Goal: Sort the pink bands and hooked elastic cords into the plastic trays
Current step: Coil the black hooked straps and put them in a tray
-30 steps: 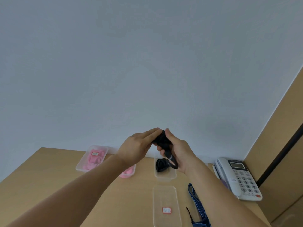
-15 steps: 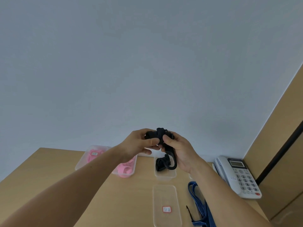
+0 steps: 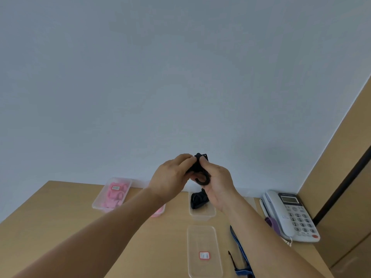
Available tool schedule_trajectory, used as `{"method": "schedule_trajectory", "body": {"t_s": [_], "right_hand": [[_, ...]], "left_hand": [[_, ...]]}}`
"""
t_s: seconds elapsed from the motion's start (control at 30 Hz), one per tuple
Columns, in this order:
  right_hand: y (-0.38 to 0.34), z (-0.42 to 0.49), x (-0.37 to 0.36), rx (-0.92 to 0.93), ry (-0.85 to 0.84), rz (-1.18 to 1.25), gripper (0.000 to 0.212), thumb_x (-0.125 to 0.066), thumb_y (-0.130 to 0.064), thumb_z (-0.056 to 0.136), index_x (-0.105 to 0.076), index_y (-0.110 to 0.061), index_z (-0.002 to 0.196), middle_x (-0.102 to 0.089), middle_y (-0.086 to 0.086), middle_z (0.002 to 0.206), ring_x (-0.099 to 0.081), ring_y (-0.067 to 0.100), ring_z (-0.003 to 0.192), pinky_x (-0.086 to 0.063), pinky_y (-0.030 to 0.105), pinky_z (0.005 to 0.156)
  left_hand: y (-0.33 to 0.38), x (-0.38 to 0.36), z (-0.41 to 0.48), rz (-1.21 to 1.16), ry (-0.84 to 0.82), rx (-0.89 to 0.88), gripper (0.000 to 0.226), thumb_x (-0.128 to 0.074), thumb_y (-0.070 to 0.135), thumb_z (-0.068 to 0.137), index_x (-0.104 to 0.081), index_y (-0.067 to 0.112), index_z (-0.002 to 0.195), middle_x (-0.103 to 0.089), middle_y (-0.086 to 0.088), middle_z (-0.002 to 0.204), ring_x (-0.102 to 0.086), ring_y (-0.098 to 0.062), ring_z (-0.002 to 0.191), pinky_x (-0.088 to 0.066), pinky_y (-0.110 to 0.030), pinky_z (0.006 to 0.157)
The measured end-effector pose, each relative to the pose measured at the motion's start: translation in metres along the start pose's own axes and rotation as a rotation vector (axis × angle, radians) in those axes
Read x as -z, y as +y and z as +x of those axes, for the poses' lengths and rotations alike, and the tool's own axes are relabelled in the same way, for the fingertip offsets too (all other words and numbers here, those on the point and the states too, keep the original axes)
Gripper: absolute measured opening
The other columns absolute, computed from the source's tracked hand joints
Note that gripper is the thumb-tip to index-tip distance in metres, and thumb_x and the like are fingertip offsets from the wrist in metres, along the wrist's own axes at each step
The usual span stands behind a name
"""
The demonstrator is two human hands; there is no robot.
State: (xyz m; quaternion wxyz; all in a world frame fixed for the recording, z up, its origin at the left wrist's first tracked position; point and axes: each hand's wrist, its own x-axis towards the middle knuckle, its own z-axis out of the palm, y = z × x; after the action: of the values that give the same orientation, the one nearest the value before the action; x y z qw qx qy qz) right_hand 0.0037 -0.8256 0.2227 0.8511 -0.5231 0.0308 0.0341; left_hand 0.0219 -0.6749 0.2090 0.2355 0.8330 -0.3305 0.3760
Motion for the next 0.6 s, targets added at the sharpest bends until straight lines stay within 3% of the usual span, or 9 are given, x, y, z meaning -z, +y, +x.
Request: {"method": "schedule_trajectory", "body": {"t_s": [0.03, 0.1, 0.2, 0.27, 0.33, 0.43, 0.53, 0.6], "right_hand": [[0.001, 0.0, 0.001, 0.009, 0.021, -0.024, 0.03, -0.064, -0.02, 0.094, -0.07, 0.008, 0.103, -0.072, 0.017, 0.094, -0.068, 0.025, 0.086, -0.056, 0.043, 0.092], [0.002, -0.001, 0.004, 0.028, 0.061, -0.078, 0.026, -0.064, -0.017, 0.094, -0.071, 0.006, 0.101, -0.074, 0.018, 0.096, -0.071, 0.026, 0.087, -0.057, 0.041, 0.089], [-0.002, 0.0, 0.014, 0.103, 0.101, -0.22, 0.019, -0.065, -0.016, 0.092, -0.073, -0.001, 0.097, -0.075, 0.015, 0.088, -0.07, 0.023, 0.078, -0.055, 0.036, 0.081], [-0.007, -0.001, 0.015, 0.169, 0.072, -0.391, 0.014, -0.066, -0.018, 0.09, -0.074, -0.007, 0.093, -0.069, 0.011, 0.075, -0.063, 0.018, 0.068, -0.05, 0.029, 0.067], [-0.009, -0.001, 0.01, 0.227, 0.037, -0.538, 0.01, -0.065, -0.018, 0.089, -0.073, -0.013, 0.092, -0.069, 0.01, 0.078, -0.061, 0.015, 0.068, -0.048, 0.026, 0.062], [-0.007, -0.003, 0.004, 0.29, 0.009, -0.637, 0.01, -0.062, -0.018, 0.091, -0.07, -0.017, 0.098, -0.071, 0.005, 0.091, -0.064, 0.017, 0.079, -0.05, 0.029, 0.071], [-0.001, -0.005, 0.004, 0.325, -0.027, -0.797, 0.015, -0.059, -0.021, 0.094, -0.06, -0.011, 0.103, -0.066, 0.009, 0.096, -0.059, 0.022, 0.087, -0.047, 0.033, 0.079], [0.004, -0.004, 0.004, 0.302, -0.062, -0.918, 0.036, -0.058, -0.025, 0.096, -0.052, -0.014, 0.13, -0.064, 0.001, 0.116, -0.057, 0.014, 0.106, -0.046, 0.032, 0.095]], "left_hand": [[0.002, -0.001, 0.0, 0.018, -0.006, -0.02, 0.032, -0.076, 0.002, 0.079, -0.069, 0.004, 0.11, -0.071, -0.007, 0.107, -0.069, -0.028, 0.073, -0.056, -0.035, 0.054], [0.006, -0.002, -0.002, -0.054, -0.083, 0.086, 0.035, -0.074, 0.009, 0.081, -0.068, 0.009, 0.116, -0.072, -0.003, 0.109, -0.07, -0.024, 0.083, -0.058, -0.034, 0.067], [0.008, 0.007, 0.006, -0.468, -0.306, 0.479, 0.041, -0.066, 0.023, 0.087, -0.061, 0.019, 0.128, -0.071, 0.009, 0.111, -0.068, -0.009, 0.097, -0.052, -0.026, 0.091], [0.005, 0.015, 0.016, -0.758, -0.356, 0.758, 0.05, -0.062, 0.026, 0.091, -0.049, 0.015, 0.138, -0.072, 0.007, 0.111, -0.071, -0.011, 0.093, -0.054, -0.03, 0.092], [0.005, 0.019, 0.024, -0.916, -0.414, 0.918, 0.056, -0.059, 0.022, 0.095, -0.038, 0.009, 0.145, -0.07, -0.003, 0.114, -0.072, -0.017, 0.092, -0.057, -0.034, 0.088], [0.008, 0.021, 0.025, -1.112, -0.5, 0.916, 0.03, -0.048, 0.01, 0.097, -0.064, 0.0, 0.12, -0.065, -0.014, 0.101, -0.065, -0.027, 0.084, -0.055, -0.046, 0.093], [0.002, 0.022, 0.018, -1.269, -0.503, 0.989, 0.029, -0.045, 0.007, 0.097, -0.065, -0.006, 0.114, -0.065, -0.018, 0.101, -0.065, -0.033, 0.087, -0.056, -0.047, 0.091], [-0.001, 0.02, 0.013, -1.329, -0.518, 1.025, 0.029, -0.048, 0.014, 0.099, -0.068, -0.002, 0.113, -0.068, -0.017, 0.103, -0.067, -0.034, 0.09, -0.057, -0.045, 0.087]]}}
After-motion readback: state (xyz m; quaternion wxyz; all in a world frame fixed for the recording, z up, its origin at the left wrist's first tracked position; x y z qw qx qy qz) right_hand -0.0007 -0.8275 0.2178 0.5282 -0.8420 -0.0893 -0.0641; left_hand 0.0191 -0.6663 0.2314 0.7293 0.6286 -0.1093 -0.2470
